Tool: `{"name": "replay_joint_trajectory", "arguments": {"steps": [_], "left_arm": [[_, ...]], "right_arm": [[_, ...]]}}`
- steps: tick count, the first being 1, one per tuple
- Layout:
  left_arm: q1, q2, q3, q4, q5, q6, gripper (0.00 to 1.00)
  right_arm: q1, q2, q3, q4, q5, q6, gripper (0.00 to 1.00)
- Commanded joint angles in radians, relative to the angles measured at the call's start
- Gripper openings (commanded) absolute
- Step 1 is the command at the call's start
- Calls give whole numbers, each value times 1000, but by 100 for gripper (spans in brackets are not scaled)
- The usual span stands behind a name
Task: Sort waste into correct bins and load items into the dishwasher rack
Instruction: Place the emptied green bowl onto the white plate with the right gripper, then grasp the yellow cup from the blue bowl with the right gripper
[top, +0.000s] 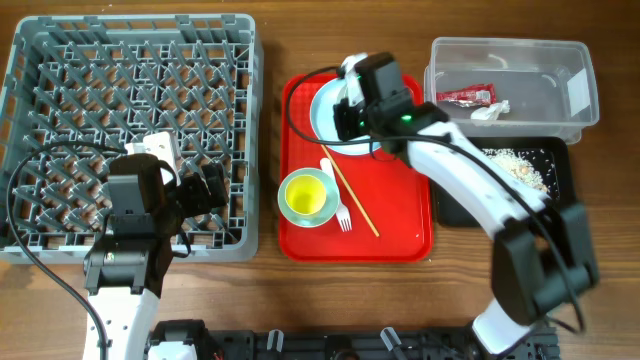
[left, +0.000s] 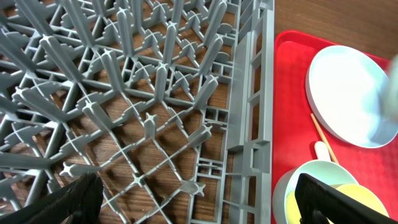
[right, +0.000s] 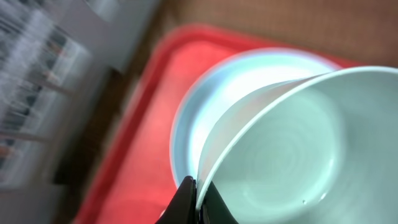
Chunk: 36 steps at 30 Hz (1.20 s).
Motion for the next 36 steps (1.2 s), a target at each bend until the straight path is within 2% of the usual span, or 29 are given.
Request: {"name": "replay_joint_trajectory", "arguments": {"steps": [1,4,7,9,13,15,19,26,30,36], "left_arm": [[8,0,19,3,8,-6,100],[8,0,19,3,8,-6,100],[8,0,19,3,8,-6,100],[8,0,19,3,8,-6,100],[8,0,19,3,8,-6,100],[8,0,19,3,8,-6,100],[8,0,19,3,8,-6,100],[8,0,19,3,8,-6,100],[8,0,19,3,8,-6,100],[8,0,19,3,8,-6,100]], "right_arm": [[13,58,7,6,43,-17,4],[13,52,7,5,43,-17,4],[13,34,7,-5,17,-20,16],[13,11,11,-19,-25,-20,33],[13,-64,56,-87,-49,-19,44],[13,-116,84,-134,-77,-18,45],[14,-215,95,-193,-204,-16,54],[67,-209,91,-403,-267,37,55],[114,-166,63,-435,-251,64,54],[165,-80,31,-441,-198,157,41]]}}
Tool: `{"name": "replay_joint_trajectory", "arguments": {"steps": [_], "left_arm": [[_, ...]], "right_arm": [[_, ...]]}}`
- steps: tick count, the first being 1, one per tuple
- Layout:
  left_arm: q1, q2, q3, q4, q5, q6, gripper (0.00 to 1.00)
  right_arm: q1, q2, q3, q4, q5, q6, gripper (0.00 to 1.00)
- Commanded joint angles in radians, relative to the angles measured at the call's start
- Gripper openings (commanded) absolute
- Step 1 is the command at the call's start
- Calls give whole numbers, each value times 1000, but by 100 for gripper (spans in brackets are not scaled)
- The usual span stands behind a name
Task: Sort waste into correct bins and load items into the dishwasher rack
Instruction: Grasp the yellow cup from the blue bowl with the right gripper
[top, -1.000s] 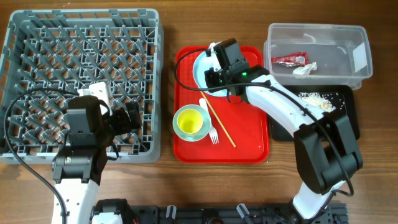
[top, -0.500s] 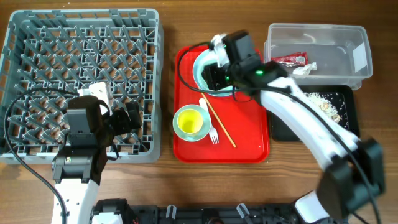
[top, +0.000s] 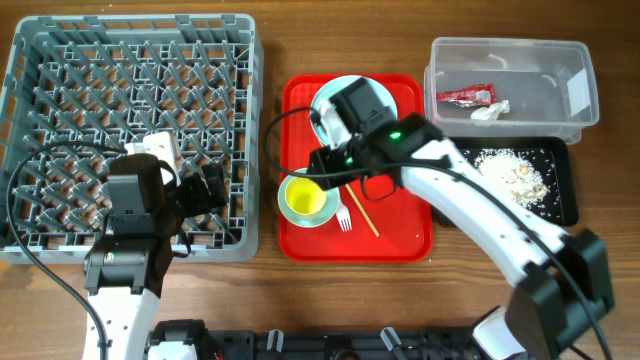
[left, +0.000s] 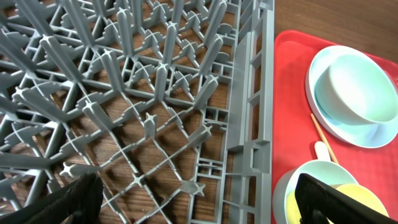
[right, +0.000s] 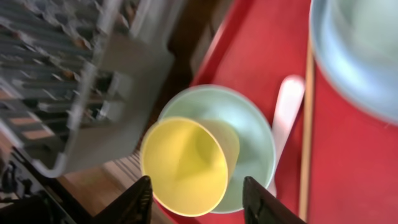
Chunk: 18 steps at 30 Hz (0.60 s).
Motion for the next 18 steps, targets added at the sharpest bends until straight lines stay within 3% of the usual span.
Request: {"name": "replay_joint_trajectory", "arguments": {"steps": [1,7,14,18], "left_arm": [[8,0,19,3,8,-6,100],[8,0,19,3,8,-6,100],[8,0,19,3,8,-6,100],[8,0,19,3,8,-6,100]], "right_arm": [[25,72,-15,-5,48,85,41],[30,157,-15,-13,61,109,33],[29,177,-14,-11,66,109,6],[19,150,-5,-26,65,109,4]]}}
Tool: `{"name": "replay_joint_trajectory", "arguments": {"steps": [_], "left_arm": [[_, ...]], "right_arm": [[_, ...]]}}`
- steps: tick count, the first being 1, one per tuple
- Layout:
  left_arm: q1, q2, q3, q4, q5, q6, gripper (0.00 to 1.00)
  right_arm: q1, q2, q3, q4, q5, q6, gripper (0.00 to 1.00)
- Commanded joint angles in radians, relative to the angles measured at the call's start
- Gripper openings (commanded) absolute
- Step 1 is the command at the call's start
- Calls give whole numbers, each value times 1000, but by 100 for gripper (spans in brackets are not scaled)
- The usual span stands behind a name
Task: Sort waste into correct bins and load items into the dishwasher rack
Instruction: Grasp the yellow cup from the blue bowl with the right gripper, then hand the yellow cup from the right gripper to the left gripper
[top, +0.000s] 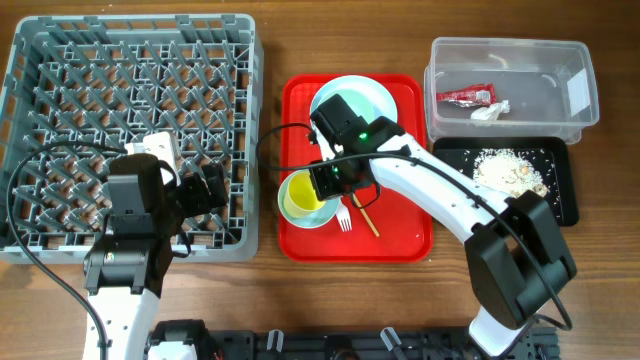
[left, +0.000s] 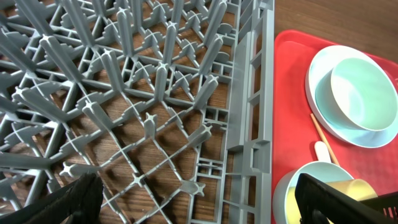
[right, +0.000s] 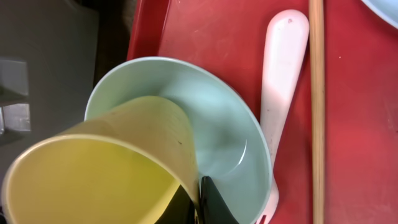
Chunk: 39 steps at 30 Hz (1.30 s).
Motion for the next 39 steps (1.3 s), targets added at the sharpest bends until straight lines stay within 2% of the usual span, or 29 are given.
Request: {"name": "replay_joint_trajectory", "arguments": {"steps": [1,6,9,13,16,20,25,30,39], "left_arm": [[8,0,19,3,8,-6,100],[8,0,19,21,11,-9,100],[8,0,19,50,99,-10,100],[8,23,19,128,283,-90,100],[0,93,19,244,469,-174,100],[-26,189,19,409,722,-198,100],[-52,282,19,639,1035,-221,100],[-71,326,19,812,1170,-280,100],[-117,327,19,991,1247,-308,98]], "right_arm": [[-15,-30,13,-27,18,3,4],[-82,-137,69,-86,50,-2,4],[-145,-225,86,-83,47,-3,4],[-231,-302,87,-60,-14,0,4],[-298,-306,85,-26,-204,-8,5],[-328,-300,84,34,-451,-53,4],[-328,-298,84,97,-637,-51,4],[-328,-298,84,119,-699,-44,4],[-328,-298,84,141,-871,-45,4]]}}
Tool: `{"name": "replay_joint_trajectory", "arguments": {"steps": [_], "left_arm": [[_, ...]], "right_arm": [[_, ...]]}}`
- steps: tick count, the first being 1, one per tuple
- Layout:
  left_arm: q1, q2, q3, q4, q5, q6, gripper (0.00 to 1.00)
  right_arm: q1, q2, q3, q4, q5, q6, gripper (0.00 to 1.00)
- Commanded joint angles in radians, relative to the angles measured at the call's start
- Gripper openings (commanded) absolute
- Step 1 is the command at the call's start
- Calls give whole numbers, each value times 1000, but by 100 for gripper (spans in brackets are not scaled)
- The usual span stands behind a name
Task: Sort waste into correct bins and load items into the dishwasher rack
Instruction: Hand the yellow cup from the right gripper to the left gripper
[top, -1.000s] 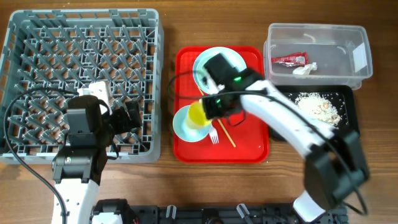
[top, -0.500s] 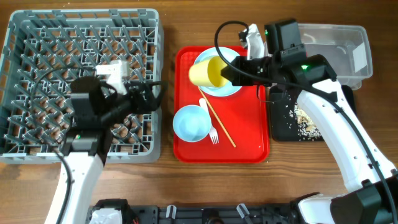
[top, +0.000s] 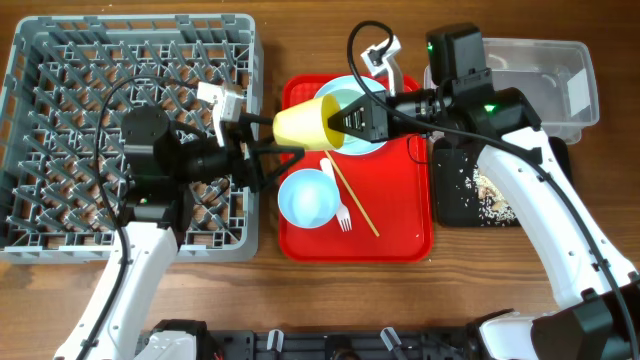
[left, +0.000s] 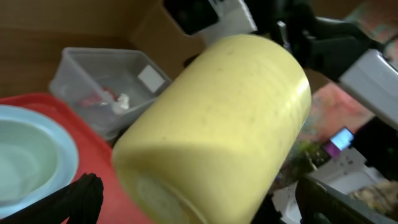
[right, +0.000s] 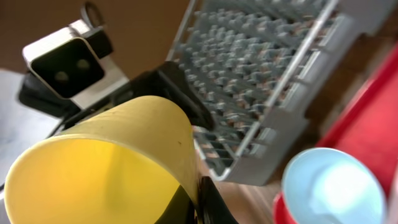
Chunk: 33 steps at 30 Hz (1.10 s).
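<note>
A yellow cup hangs on its side over the upper left of the red tray, mouth toward the right. My right gripper is shut on its rim. My left gripper stands open at the rack's right edge, facing the cup's base, which fills the space between its fingers. A pale blue bowl sits alone on the tray. A second bowl rests on the plate at the tray's back. The grey dishwasher rack holds no dishes.
A white fork and a wooden chopstick lie on the tray beside the bowl. A clear bin with wrappers stands at the back right. In front of it lies a black tray with food crumbs, partly under my right arm.
The right gripper has lifted the yellow cup out of the bowl; it now hangs sideways above the tray. My left arm has swung from over the rack toward the tray, open at the cup's base.
My right gripper first held a pale bowl over the plate. Then the bowl sat on the plate and the gripper was open above the yellow cup. It then shut on the cup's rim in the other bowl. Now the cup is held up between both grippers.
</note>
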Motion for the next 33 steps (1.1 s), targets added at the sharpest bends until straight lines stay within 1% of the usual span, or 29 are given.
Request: {"name": "replay_joint_trajectory", "arguments": {"steps": [1,3,5,7,11,13,18,26,30,33], "left_arm": [[-31,5,13,69,68,-24,97],[-42,5,13,122,68,-52,94],[-51,5,13,178,68,-74,88],[-53,5,13,223,67,-93,84],[-53,5,13,255,67,-119,82],[-56,5,13,256,74,-119,79],[-60,5,13,266,74,-118,80],[-60,5,13,330,74,-119,82],[-60,5,13,330,74,-118,82],[-64,5,13,330,74,-118,80]], "right_arm": [[2,10,5,7,-118,-14,4],[2,10,5,6,-118,-10,4],[2,10,5,7,-118,-8,4],[2,10,5,7,-118,-6,4],[2,10,5,5,-118,-1,4],[2,10,4,4,-118,6,4],[3,10,4,1,-118,7,4],[3,10,4,-3,-118,7,4],[3,10,4,-12,-119,8,4],[3,10,4,-21,-119,7,4]]}}
